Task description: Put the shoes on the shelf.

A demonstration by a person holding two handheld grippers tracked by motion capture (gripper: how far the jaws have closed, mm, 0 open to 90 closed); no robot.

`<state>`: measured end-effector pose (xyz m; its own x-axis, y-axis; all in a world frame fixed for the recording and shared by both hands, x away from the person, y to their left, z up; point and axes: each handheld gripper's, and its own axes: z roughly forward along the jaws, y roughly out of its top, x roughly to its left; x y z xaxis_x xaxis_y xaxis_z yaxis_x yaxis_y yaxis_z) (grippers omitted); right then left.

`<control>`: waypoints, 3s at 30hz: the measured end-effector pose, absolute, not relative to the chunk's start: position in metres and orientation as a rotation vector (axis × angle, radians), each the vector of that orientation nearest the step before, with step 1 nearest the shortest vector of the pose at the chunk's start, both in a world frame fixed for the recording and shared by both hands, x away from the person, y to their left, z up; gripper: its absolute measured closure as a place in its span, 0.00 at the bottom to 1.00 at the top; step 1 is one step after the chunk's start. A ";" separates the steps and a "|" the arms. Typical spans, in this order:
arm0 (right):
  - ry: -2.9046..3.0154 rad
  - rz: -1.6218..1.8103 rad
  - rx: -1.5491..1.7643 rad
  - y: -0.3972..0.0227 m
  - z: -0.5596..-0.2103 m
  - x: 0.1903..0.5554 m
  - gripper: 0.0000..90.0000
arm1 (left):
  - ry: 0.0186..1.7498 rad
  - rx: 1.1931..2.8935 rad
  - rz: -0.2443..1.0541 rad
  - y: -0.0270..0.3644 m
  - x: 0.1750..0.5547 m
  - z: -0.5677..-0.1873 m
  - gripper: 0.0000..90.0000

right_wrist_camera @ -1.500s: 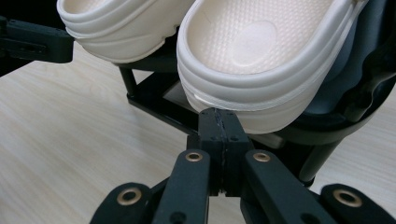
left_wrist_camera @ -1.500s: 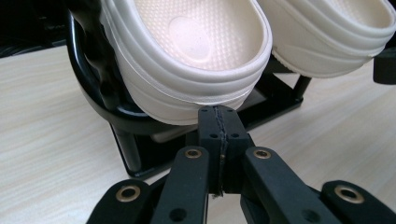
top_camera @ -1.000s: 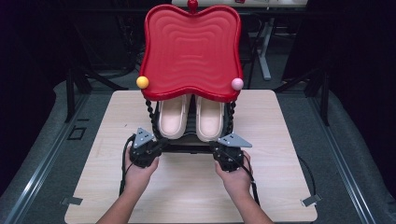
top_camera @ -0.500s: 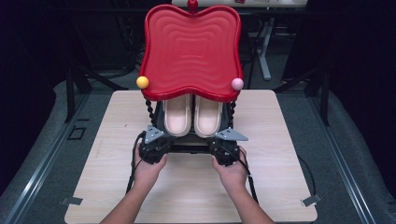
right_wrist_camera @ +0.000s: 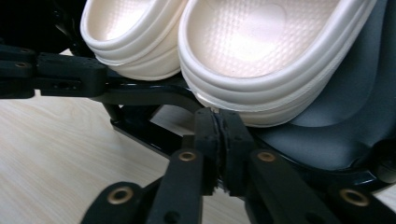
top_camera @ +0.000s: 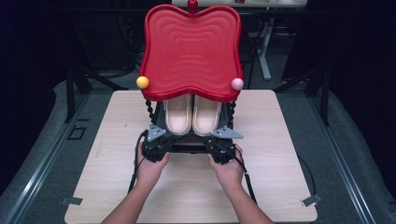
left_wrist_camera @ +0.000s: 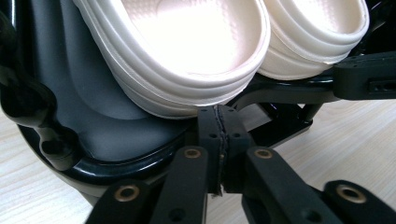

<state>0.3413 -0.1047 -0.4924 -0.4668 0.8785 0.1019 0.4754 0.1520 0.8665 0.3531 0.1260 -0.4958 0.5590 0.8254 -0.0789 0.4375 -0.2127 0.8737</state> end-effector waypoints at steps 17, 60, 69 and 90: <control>1.951 1.276 1.272 -0.130 -0.474 0.329 0.79 | 1.026 1.756 0.586 0.144 0.344 -0.470 0.72; 1.979 1.204 1.243 -0.122 -0.482 0.348 0.69 | 1.038 1.790 0.553 0.137 0.362 -0.478 0.63; 1.979 1.210 1.247 -0.123 -0.482 0.348 0.68 | 1.037 1.788 0.547 0.137 0.362 -0.477 0.62; 1.967 1.209 1.172 -0.133 -0.474 0.329 0.66 | 0.997 1.772 0.555 0.151 0.343 -0.469 0.58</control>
<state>0.3286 -0.1328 -0.4743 -0.4722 0.8815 -0.0073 0.3915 0.2171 0.8942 0.3426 0.1510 -0.4692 0.5572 0.8272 -0.0723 0.3746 -0.1728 0.9109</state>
